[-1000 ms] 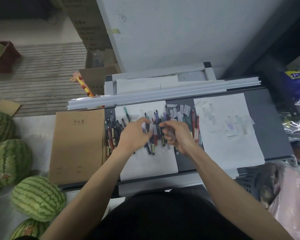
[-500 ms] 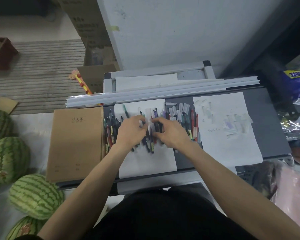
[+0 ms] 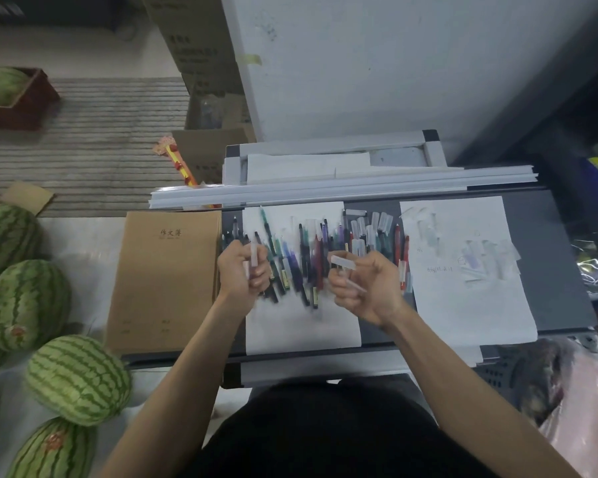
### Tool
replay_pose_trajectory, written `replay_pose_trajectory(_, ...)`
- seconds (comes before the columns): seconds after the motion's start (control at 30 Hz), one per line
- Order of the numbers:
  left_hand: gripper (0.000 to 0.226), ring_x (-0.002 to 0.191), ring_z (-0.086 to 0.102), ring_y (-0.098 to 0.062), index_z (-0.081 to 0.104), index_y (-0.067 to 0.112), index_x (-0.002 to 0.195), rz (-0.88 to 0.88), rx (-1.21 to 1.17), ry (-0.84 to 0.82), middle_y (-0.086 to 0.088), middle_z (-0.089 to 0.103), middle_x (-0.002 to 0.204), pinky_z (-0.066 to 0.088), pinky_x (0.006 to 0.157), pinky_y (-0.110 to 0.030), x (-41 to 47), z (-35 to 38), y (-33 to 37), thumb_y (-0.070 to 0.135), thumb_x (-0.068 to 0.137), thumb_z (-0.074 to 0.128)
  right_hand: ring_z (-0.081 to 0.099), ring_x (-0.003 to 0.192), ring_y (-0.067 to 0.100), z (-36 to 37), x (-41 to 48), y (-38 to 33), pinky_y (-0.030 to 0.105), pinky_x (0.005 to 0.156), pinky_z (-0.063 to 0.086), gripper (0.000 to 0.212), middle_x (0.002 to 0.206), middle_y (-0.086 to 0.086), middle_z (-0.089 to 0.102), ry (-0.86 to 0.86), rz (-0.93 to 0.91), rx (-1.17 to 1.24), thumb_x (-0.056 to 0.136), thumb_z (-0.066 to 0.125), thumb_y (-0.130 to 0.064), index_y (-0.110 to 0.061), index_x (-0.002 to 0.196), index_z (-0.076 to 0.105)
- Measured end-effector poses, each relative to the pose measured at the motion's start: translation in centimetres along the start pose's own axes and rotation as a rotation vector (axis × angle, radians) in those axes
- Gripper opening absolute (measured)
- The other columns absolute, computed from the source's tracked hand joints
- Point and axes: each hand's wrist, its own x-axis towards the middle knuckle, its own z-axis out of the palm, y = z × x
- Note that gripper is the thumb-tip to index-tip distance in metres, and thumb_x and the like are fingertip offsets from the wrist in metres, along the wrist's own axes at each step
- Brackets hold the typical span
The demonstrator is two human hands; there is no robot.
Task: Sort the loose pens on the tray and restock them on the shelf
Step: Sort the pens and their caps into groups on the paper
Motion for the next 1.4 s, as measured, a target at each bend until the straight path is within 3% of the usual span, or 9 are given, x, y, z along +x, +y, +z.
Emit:
replay_pose_trajectory(0.13,0.032,0.036,0.028,-0.013,0.055,0.004,0.071,0.049,0.02,-0.029,-0.009,0.046,0.058,0.017,0.037,-0.016,0.2,-0.3,0.5,0.022,0.089,0.035,0.023,0.05,0.013,0.5,-0.1,0.0,0.022,0.046,0.014,0.032,0.07,0.007,0.04,0.007,0.006,0.006,0.079,0.039,-0.025,-0.005,0.081,0.064)
replay_pose_trajectory(0.27,0.042,0.042,0.029,-0.014,0.057,0.011,0.066,0.007,0.159,0.082,-0.005,0.05,0.066,0.016,0.039,-0.023,1.1,-0.1,1.1,0.035,0.1,0.049,0.029,0.045,0.012,0.7,1.0,-0.3,0.021,0.044,0.016,0.043,0.07,0.012,0.05,0.145,-0.001,-0.05,0.098,0.055,-0.036,-0.003,0.071,0.06)
replay_pose_trajectory(0.4,0.038,0.048,0.036,-0.013,0.059,0.016,0.073,0.111,0.614,0.263,0.004,0.046,0.059,0.028,0.049,-0.025,3.1,0.8,2.3,0.034,0.105,0.053,0.038,0.045,0.011,1.0,2.5,-1.0,0.018,0.04,0.023,0.038,0.072,0.007,0.059,0.304,-0.016,-0.144,0.098,0.069,-0.035,-0.011,0.069,0.06)
replay_pose_trajectory(0.53,0.02,0.066,0.06,-0.01,0.067,0.023,0.117,0.23,1.128,0.176,0.003,0.067,0.097,0.046,0.063,-0.025,4.5,1.6,3.5,0.027,0.105,0.051,0.036,0.047,0.011,1.8,4.0,-2.0,0.02,0.038,0.025,0.02,0.069,0.005,0.058,0.372,-0.076,-0.318,0.102,0.064,-0.022,-0.003,0.101,0.071)
replay_pose_trajectory(0.7,0.023,0.095,0.069,-0.023,0.067,0.024,0.117,0.189,1.399,0.109,0.0,0.071,0.109,0.059,0.09,-0.04,5.5,2.4,4.1,0.03,0.105,0.049,0.03,0.04,0.013,2.8,5.0,-3.5,0.021,0.041,0.02,0.033,0.052,0.002,0.045,0.437,-0.145,-0.596,0.103,0.062,-0.033,-0.003,0.094,0.072)
replay_pose_trajectory(0.83,0.021,0.089,0.068,-0.024,0.063,0.029,0.117,0.2,1.519,0.119,0.0,0.072,0.105,0.059,0.085,-0.042,6.1,3.2,4.2,0.038,0.103,0.05,0.04,0.037,0.012,3.2,6.1,-3.9,0.02,0.041,0.034,0.034,0.052,0.005,0.052,0.512,-0.2,-0.752,0.099,0.07,-0.034,0.0,0.091,0.071)
replay_pose_trajectory(0.97,0.026,0.096,0.067,-0.026,0.058,0.026,0.121,0.211,1.662,0.079,-0.001,0.07,0.109,0.058,0.089,-0.047,6.7,4.1,4.5,0.042,0.101,0.055,0.054,0.044,0.01,2.8,7.5,-3.7,0.027,0.059,0.044,0.021,0.053,-0.004,0.063,0.584,-0.219,-0.956,0.094,0.072,-0.034,-0.014,0.096,0.074)
replay_pose_trajectory(1.23,0.042,0.075,0.067,-0.026,0.07,0.015,0.085,0.152,1.766,0.133,-0.001,0.069,0.079,0.06,0.079,-0.043,7.2,4.5,4.5,0.056,0.092,0.068,0.065,0.066,0.013,3.7,8.4,-3.7,0.028,0.065,0.046,0.009,0.074,-0.004,0.069,0.557,-0.279,-1.308,0.094,0.066,-0.037,-0.029,0.095,0.069)
replay_pose_trajectory(1.4,0.042,0.08,0.069,-0.026,0.074,0.013,0.098,0.106,1.735,0.087,-0.003,0.073,0.09,0.061,0.078,-0.043,7.3,5.0,4.9,0.054,0.09,0.073,0.065,0.09,0.019,4.7,9.3,-4.9,0.035,0.081,0.053,0.04,0.103,0.0,0.07,0.452,-0.226,-1.657,0.091,0.07,-0.048,-0.032,0.127,0.063)
